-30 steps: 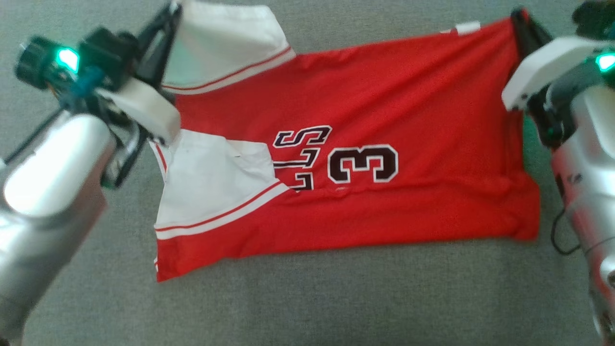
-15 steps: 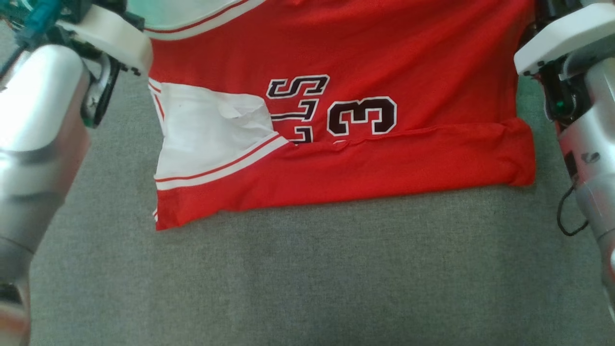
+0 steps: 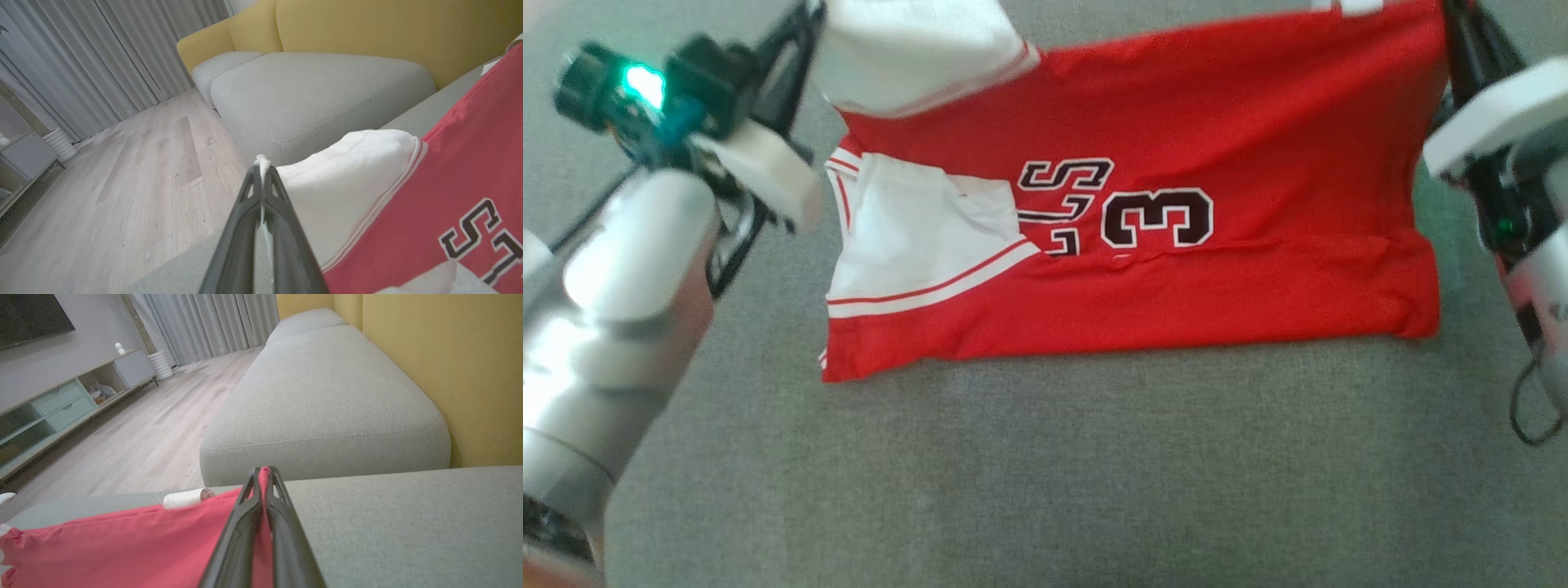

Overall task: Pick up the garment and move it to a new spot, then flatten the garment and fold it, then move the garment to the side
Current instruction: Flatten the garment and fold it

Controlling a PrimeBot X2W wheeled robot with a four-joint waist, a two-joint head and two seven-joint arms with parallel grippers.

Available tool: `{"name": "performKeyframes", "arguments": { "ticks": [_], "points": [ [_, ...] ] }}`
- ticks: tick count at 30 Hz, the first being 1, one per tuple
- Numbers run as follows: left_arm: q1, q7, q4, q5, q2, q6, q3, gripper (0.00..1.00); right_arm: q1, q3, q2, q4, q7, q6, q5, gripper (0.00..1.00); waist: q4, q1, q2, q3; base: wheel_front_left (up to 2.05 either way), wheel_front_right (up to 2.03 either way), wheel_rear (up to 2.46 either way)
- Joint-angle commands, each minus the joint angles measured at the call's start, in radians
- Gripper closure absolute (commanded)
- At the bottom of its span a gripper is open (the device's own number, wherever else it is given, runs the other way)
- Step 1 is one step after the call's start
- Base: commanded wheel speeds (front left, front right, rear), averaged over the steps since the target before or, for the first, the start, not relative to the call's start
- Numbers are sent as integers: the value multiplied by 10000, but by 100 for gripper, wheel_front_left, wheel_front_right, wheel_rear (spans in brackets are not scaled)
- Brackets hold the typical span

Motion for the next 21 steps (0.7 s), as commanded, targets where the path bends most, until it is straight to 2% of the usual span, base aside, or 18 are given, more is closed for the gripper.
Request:
{"name": "performKeyframes", "arguments": {
  "ticks": [1,6,12,16,21],
  "points": [
    [-200,54,-229,-22,445,-69,207,100,289,205,-267,-368,84,-7,229,100,108,0,0,-204,0,0,0],
    [498,503,-700,-246,650,-386,-116,100,1009,819,-887,-743,614,-7,844,100,231,0,0,-599,0,0,0],
    [1263,1153,-1577,-445,1087,-497,-451,100,1825,1601,-1648,-1200,1504,-7,1479,100,320,0,0,-1064,0,0,0],
    [2012,2285,-2416,-1012,1581,-603,-679,100,2523,2286,-2219,-1822,2564,-7,2133,100,285,0,0,-1458,0,0,0],
    [2707,4043,-3471,-1939,2223,-700,-907,100,2982,2925,-2772,-2360,3291,-7,2419,100,241,0,0,-1667,0,0,0]
  ]
}}
